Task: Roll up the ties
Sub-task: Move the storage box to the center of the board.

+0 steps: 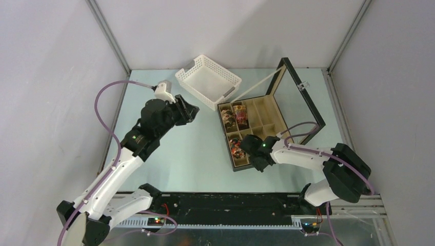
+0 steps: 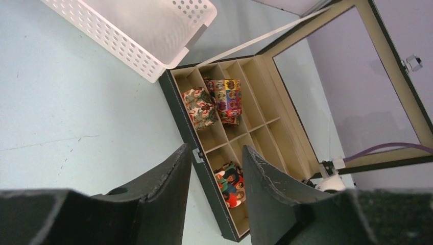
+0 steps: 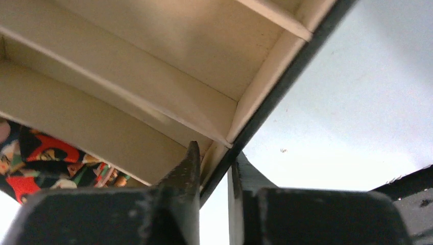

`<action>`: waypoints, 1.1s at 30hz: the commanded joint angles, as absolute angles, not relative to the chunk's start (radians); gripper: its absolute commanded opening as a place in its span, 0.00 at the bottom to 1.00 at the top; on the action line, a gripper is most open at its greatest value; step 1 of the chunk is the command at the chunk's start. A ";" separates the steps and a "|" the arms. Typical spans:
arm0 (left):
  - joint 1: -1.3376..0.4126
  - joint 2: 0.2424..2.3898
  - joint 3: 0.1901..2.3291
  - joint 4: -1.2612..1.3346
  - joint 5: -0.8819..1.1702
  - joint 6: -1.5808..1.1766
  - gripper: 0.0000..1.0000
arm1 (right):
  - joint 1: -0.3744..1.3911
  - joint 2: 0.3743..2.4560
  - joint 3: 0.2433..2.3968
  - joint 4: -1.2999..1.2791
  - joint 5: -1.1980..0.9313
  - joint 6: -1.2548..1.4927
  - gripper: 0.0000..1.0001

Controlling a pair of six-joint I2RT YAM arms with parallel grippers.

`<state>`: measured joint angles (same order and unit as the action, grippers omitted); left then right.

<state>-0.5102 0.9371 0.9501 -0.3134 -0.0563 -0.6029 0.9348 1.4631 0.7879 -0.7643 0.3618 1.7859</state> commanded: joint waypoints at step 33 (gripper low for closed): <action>-0.485 0.923 0.880 -0.459 -0.258 -0.578 0.44 | 0.674 1.397 0.836 -0.612 0.412 0.406 0.00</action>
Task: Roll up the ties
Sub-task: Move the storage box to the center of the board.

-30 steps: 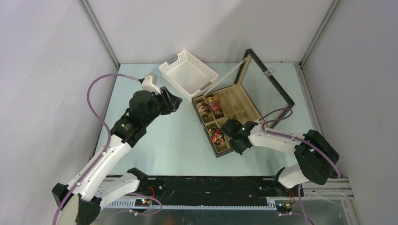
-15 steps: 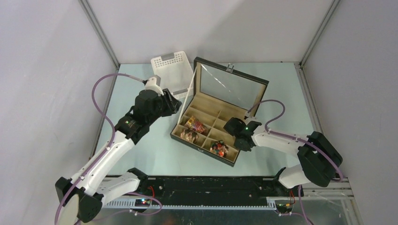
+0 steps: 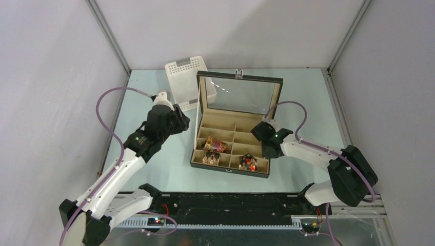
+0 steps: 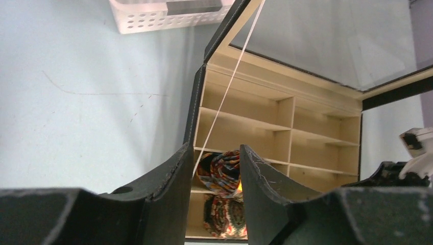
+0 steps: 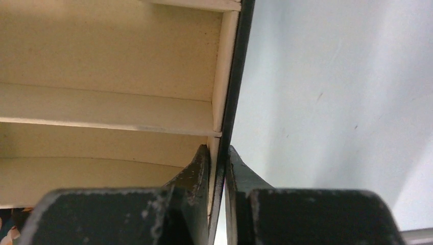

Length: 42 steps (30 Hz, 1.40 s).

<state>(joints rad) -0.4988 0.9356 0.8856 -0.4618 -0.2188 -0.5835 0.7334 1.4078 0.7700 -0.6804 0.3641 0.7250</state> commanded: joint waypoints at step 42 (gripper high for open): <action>-0.629 1.257 0.866 -0.291 -0.277 -0.624 0.00 | 0.805 1.528 1.025 -0.231 0.061 0.603 0.00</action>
